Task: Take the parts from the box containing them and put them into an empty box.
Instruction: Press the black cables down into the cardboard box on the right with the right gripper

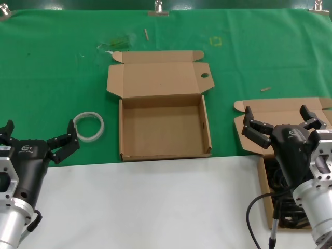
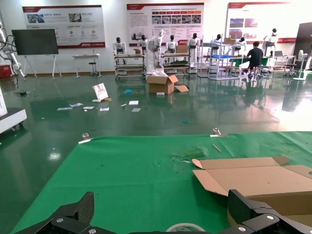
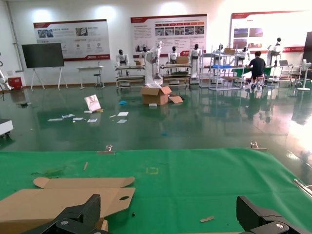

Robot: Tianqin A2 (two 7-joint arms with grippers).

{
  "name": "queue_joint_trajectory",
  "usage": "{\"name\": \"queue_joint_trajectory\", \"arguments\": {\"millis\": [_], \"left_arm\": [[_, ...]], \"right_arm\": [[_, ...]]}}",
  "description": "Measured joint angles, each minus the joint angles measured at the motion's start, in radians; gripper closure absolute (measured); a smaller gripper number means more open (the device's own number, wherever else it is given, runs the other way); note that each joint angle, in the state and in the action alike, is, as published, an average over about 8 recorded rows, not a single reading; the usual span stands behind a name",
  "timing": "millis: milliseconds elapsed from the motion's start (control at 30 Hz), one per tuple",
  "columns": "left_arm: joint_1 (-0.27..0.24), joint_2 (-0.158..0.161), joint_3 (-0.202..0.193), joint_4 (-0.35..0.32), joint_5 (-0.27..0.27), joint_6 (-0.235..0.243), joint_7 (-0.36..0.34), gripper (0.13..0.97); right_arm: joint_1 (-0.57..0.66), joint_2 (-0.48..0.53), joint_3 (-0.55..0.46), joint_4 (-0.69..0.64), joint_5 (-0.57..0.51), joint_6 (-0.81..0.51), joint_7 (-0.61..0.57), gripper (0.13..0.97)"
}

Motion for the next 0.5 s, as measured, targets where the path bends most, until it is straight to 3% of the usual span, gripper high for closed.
{"name": "queue_joint_trajectory", "arguments": {"millis": [233,500], "left_arm": [[0.000,0.000,0.000,0.000,0.000,0.000,0.000,0.132],[0.000,0.000,0.000,0.000,0.000,0.000,0.000,0.132]], "right_arm": [[-0.001,0.001,-0.026,0.004,0.035,0.037,-0.027,0.129],[-0.028,-0.003,-0.187,0.080,0.364,0.385,-0.334,0.129]]}}
